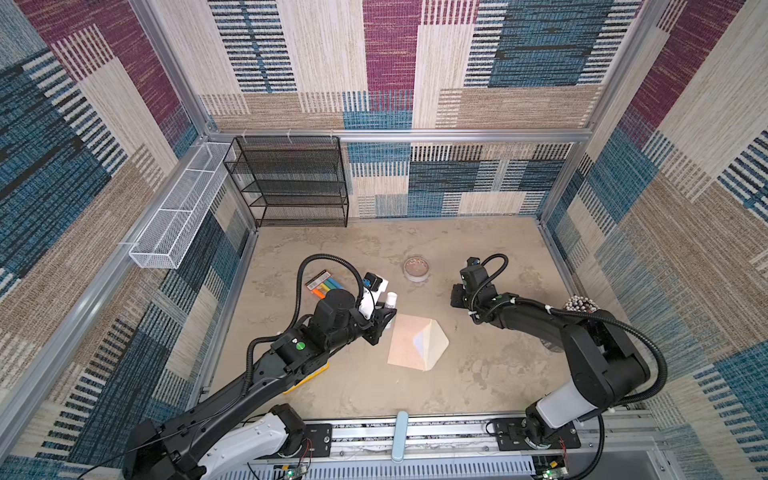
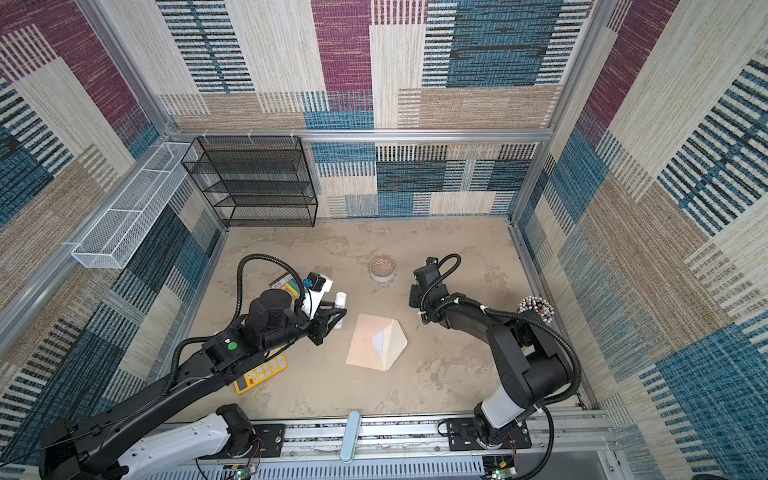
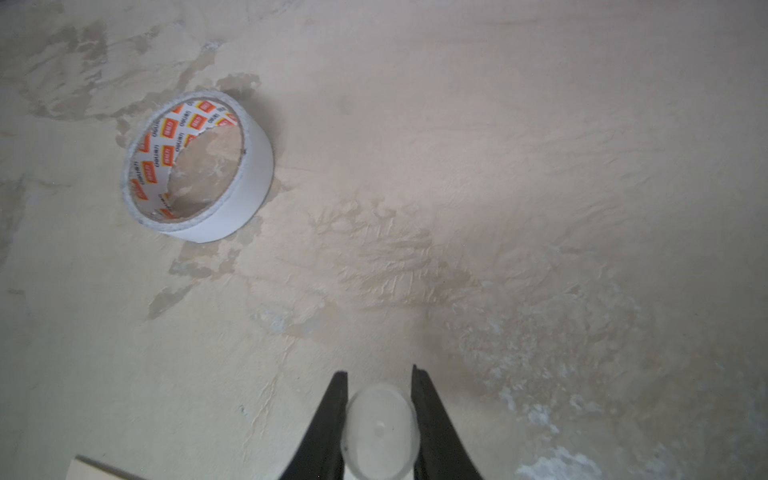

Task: Place the letter into the envelope and seal it
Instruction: 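Lower the cap onto the table with the right gripper and open it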

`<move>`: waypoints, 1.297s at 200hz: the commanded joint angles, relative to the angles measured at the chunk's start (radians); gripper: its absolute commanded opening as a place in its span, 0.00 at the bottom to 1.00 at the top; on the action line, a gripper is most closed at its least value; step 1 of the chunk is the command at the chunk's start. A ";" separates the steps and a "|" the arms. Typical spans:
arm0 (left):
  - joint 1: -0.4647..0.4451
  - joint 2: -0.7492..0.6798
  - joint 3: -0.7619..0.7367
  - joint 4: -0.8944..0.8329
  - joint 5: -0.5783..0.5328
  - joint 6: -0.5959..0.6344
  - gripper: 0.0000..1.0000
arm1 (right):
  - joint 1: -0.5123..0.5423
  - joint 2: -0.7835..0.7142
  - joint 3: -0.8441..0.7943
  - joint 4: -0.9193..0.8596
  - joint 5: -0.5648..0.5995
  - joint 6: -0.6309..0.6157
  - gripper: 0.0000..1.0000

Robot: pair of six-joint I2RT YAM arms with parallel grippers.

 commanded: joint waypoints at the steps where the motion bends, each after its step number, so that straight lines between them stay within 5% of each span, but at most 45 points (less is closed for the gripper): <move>1: 0.001 -0.005 -0.001 -0.001 0.007 -0.011 0.08 | 0.000 0.026 -0.013 0.084 0.060 0.027 0.22; 107: 0.001 0.006 -0.009 0.034 0.010 -0.025 0.08 | 0.002 0.082 -0.055 0.088 0.059 0.042 0.34; 173: 0.001 0.012 -0.009 0.037 0.009 -0.026 0.09 | 0.007 0.008 -0.022 0.026 0.062 0.032 0.55; 221: 0.001 0.007 -0.010 0.087 -0.051 -0.060 0.09 | 0.029 -0.260 0.015 -0.032 0.036 0.009 0.65; 259: 0.001 0.012 -0.010 0.232 -0.141 -0.085 0.08 | 0.174 -0.538 -0.136 0.219 -0.059 -0.183 0.67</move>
